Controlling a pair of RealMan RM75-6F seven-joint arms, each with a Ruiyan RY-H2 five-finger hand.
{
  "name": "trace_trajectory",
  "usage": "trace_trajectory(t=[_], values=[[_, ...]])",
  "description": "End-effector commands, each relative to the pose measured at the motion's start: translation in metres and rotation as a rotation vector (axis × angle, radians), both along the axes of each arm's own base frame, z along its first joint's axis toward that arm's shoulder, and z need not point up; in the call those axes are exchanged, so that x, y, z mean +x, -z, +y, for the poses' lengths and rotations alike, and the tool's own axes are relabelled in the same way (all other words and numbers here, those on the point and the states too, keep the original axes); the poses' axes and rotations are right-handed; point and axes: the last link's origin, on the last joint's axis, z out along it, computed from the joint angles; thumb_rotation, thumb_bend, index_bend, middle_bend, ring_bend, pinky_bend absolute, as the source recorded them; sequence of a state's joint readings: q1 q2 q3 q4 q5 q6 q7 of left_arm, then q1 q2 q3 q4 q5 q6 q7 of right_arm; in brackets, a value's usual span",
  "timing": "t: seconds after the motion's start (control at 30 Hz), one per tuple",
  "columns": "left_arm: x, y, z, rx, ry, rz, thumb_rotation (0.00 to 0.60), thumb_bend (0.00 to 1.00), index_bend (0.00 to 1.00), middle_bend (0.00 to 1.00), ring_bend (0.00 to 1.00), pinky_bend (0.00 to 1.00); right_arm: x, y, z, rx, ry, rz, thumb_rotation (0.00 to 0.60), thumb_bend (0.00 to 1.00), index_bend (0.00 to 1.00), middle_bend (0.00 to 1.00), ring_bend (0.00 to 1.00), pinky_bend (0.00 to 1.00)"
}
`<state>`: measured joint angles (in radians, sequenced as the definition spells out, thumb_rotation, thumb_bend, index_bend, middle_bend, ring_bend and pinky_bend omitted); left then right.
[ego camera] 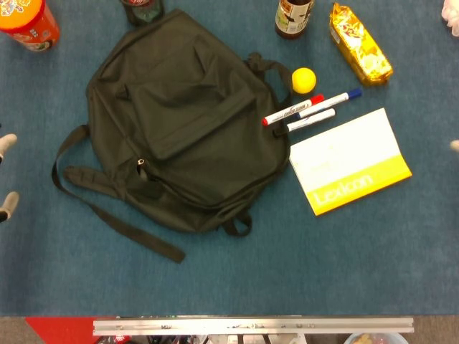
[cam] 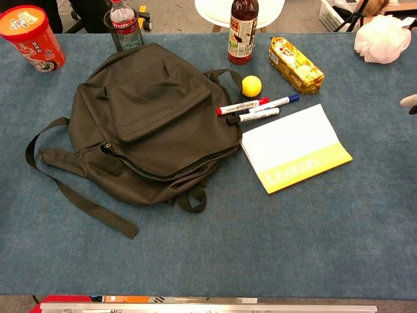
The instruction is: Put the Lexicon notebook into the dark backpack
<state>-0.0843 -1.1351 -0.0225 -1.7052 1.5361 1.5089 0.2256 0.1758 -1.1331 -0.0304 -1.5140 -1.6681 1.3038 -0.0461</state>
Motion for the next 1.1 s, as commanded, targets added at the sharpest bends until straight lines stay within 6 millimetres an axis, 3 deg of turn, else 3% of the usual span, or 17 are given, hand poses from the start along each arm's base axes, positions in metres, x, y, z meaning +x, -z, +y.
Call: trace_trajectory(t=[0.03,0.6,1.1], values=[[-0.001,-0.001,0.0,0.0,-0.001,-0.001,0.6,0.18,0.2,0.14,0.16,0.16,0.003,0.019,-0.009,0.036,-0.033,0.022,0.6,0.15,0.22,0.32,0.21,0.31],[-0.008,-0.002,-0.006,-0.004,-0.021,-0.015,0.6,0.18,0.2,0.14,0.16,0.16,0.023,0.099,-0.037,0.141,-0.129,0.057,0.6,0.12,0.22,0.32,0.21,0.32],[-0.013,-0.004,-0.007,0.004,-0.035,-0.025,0.6,0.18,0.2,0.14,0.16,0.16,0.026,0.131,-0.053,0.161,-0.169,0.086,0.6,0.11,0.22,0.32,0.21,0.32]])
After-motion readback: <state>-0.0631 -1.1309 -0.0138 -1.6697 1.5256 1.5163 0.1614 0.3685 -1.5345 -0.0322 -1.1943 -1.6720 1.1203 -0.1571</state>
